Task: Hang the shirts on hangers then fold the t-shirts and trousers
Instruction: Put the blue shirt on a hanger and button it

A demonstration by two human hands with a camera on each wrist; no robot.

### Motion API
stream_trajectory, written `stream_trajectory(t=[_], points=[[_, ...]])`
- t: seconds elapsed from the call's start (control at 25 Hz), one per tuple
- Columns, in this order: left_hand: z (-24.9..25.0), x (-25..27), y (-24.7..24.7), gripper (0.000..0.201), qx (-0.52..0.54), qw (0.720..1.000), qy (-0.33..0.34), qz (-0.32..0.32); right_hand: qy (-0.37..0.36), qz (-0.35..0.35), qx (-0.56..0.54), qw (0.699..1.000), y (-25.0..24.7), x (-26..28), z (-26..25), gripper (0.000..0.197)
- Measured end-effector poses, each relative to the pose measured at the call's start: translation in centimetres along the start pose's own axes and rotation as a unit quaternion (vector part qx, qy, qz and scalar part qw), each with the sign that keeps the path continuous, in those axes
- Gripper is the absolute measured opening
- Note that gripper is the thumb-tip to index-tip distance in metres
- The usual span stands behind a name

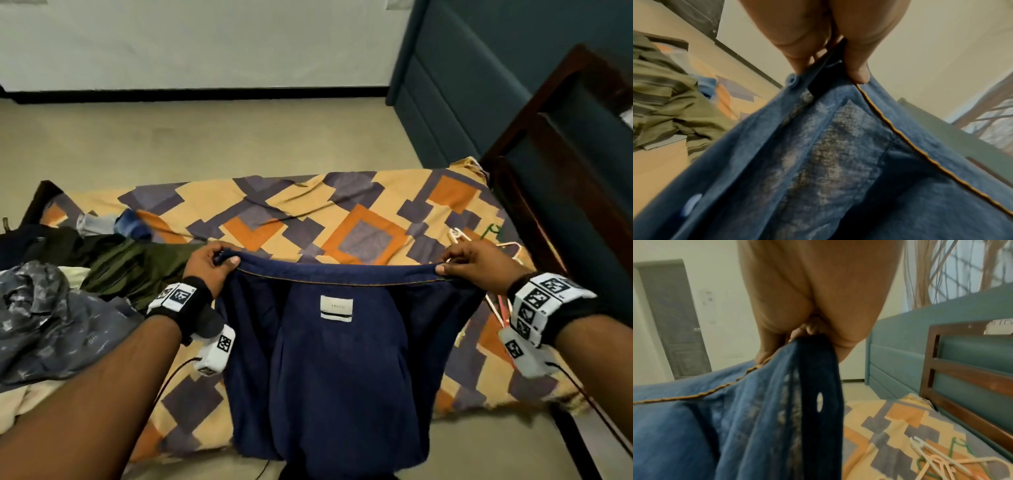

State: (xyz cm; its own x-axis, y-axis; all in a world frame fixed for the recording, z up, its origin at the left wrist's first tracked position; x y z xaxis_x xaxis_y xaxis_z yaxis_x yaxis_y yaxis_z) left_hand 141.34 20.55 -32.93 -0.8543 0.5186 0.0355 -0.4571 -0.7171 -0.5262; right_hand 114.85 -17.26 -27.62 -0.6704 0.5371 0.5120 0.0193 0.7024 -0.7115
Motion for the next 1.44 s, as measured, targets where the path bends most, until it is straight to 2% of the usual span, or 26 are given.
stream_trajectory(t=[0.08, 0.16, 0.32, 0.4, 0.48, 0.52, 0.68, 0.84, 0.96, 1.12, 1.24, 1.32, 1.44], points=[[-3.7, -4.6, 2.6, 0.016, 0.003, 0.999, -0.040, 0.005, 0.009, 0.009, 0.013, 1.000, 0.9, -7.2, 0.1, 0.020], [-8.5, -8.3, 6.0, 0.014, -0.011, 0.997, -0.076, 0.000, 0.029, 0.017, 0.007, 0.999, 2.8, -14.1, 1.5, 0.011], [-19.0, -10.5, 13.6, 0.014, -0.053, 0.984, -0.162, -0.050, 0.091, -0.011, 0.024, 0.995, 10.4, -24.8, 8.4, 0.009], [-23.4, -10.5, 17.2, 0.013, -0.082, 0.975, -0.188, -0.086, 0.122, -0.045, 0.042, 0.991, 15.6, -28.9, 13.3, 0.015], [-26.3, -11.0, 19.9, 0.010, -0.094, 0.970, -0.202, -0.100, 0.112, -0.047, 0.061, 0.991, 18.8, -31.9, 16.0, 0.012], [-26.8, -11.6, 20.7, 0.013, -0.099, 0.970, -0.198, -0.104, 0.099, -0.044, 0.081, 0.991, 19.6, -32.8, 16.3, 0.009], [-30.0, -13.4, 24.6, 0.025, -0.145, 0.962, -0.193, -0.128, 0.058, -0.005, 0.172, 0.983, 21.9, -37.7, 18.1, 0.024], [-32.5, -15.1, 26.2, 0.028, -0.191, 0.947, -0.204, -0.160, 0.054, 0.009, 0.166, 0.985, 24.1, -40.4, 19.4, 0.034], [-33.3, -16.3, 26.5, 0.026, -0.201, 0.943, -0.197, -0.175, 0.040, 0.041, 0.175, 0.983, 24.3, -41.4, 19.3, 0.028], [-33.3, -16.6, 26.8, 0.024, -0.212, 0.943, -0.201, -0.158, 0.025, 0.070, 0.179, 0.981, 23.6, -41.2, 19.6, 0.030], [-32.3, -16.8, 27.4, 0.026, -0.258, 0.929, -0.203, -0.172, 0.034, 0.059, 0.156, 0.985, 23.4, -41.0, 19.5, 0.039], [-30.6, -16.4, 28.1, 0.036, -0.300, 0.918, -0.192, -0.175, 0.041, 0.061, 0.108, 0.991, 22.2, -40.0, 20.0, 0.045], [-25.0, -13.3, 30.4, 0.061, -0.360, 0.909, -0.164, -0.134, 0.064, 0.100, 0.039, 0.992, 19.7, -36.7, 21.4, 0.050]])
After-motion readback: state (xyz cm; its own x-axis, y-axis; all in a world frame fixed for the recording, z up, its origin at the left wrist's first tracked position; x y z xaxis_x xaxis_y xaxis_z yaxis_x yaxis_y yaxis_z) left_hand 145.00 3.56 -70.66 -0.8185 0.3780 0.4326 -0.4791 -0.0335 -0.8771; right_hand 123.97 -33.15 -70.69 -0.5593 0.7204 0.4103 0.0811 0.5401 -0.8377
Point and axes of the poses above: each hand's wrist, its own x-axis away from the middle knuckle, its own y-axis out of the palm, z = x × y, the point moved 9 cm from there along -x, towards the middle knuckle, and after that the axes turned 14 degrees about y, right-handed, at the moved point
